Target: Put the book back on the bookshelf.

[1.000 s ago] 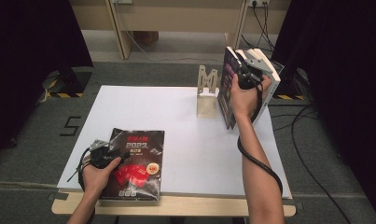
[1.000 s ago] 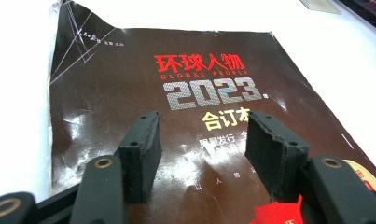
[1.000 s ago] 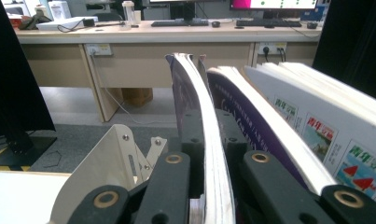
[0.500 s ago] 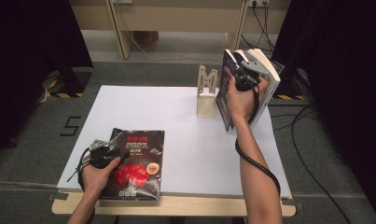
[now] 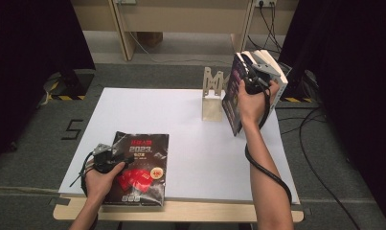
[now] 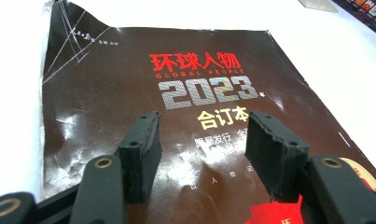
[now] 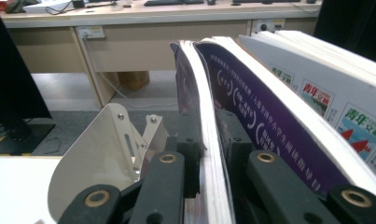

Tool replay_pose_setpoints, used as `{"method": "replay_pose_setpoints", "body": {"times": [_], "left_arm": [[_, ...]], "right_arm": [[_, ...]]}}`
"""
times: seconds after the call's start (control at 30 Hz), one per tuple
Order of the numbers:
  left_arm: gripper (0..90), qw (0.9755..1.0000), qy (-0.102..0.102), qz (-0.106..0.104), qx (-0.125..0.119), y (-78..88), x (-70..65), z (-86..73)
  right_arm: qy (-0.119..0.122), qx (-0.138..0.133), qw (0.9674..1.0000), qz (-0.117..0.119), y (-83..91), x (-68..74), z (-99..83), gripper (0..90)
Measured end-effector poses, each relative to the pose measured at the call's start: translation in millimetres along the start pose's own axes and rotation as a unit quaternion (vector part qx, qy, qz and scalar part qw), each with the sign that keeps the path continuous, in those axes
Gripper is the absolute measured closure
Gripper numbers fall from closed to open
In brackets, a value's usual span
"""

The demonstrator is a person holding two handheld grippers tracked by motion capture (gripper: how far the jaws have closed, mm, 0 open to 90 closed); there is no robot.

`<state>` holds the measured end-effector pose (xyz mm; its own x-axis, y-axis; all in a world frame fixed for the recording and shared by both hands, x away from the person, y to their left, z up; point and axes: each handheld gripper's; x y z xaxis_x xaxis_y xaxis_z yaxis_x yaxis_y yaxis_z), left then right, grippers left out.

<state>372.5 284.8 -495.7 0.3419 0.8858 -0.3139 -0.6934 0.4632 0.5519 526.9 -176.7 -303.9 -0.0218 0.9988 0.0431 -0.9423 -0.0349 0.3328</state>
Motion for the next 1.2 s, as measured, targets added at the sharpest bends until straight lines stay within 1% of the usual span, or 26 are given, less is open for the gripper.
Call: {"method": "replay_pose_setpoints", "body": {"times": [0.1, 0.2, 0.23, 0.27, 0.43, 0.53, 0.7, 0.73, 0.93, 0.97, 1.07, 1.2], "left_arm": [[44.3, 1.0000, 0.000, 0.000, 0.000, 0.0, 0.1, 0.0], [44.2, 1.0000, 0.001, 0.001, 0.000, 0.1, 0.3, -0.1], [44.2, 1.0000, 0.000, 0.001, 0.001, 0.0, 0.2, -0.2], [44.2, 1.0000, 0.000, 0.000, 0.000, -0.1, 0.1, -0.3], [44.2, 1.0000, 0.001, -0.001, 0.001, -0.3, -1.1, -0.5], [44.2, 1.0000, 0.000, -0.001, 0.003, -1.0, -2.0, -0.7], [44.2, 1.0000, -0.001, -0.001, 0.002, -1.0, -2.6, -0.7], [44.2, 1.0000, -0.001, -0.001, 0.002, -1.1, -2.5, -0.7], [44.2, 1.0000, -0.002, -0.002, 0.003, -1.4, -2.6, -0.8], [44.1, 1.0000, -0.001, -0.001, 0.003, -1.3, -2.6, -0.8], [44.2, 1.0000, 0.000, -0.001, 0.003, -0.9, -1.8, -0.8], [44.2, 1.0000, -0.001, -0.001, 0.002, -0.8, -1.4, -0.6]], "right_arm": [[0.005, 0.004, 1.0000, 0.005, 2.7, -1.8, -1.9, 79.9], [-0.004, 0.011, 0.9998, 0.013, 6.7, -2.8, -4.3, 77.7], [-0.001, 0.011, 0.9999, 0.013, 7.9, -3.8, -5.4, 77.0], [-0.002, 0.013, 0.9998, 0.015, 9.6, -4.3, -6.7, 76.7], [-0.010, 0.013, 0.9995, 0.027, 20.4, -9.3, -11.4, 76.3], [-0.011, 0.018, 0.9992, 0.032, 24.6, -12.3, -14.5, 76.9], [-0.011, 0.026, 0.9991, 0.031, 27.6, -17.1, -19.0, 78.7], [-0.015, 0.028, 0.9990, 0.032, 27.9, -17.2, -19.9, 79.4], [-0.010, 0.035, 0.9989, 0.029, 27.0, -18.0, -21.0, 83.5], [-0.006, 0.034, 0.9990, 0.029, 26.7, -17.9, -20.9, 84.0], [-0.007, 0.031, 0.9991, 0.026, 26.7, -16.0, -21.2, 84.4], [-0.008, 0.013, 0.9996, 0.025, 25.5, -15.3, -22.6, 84.7]]}}
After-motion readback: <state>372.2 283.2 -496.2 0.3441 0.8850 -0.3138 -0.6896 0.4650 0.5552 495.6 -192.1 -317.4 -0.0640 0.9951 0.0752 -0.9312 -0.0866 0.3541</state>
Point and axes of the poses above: each handheld gripper's, and its own axes: y roughly backward along the jaws, z roughly out of its top, x roughly to its left, and after that the axes turned 3 degrees about -z, right-handed
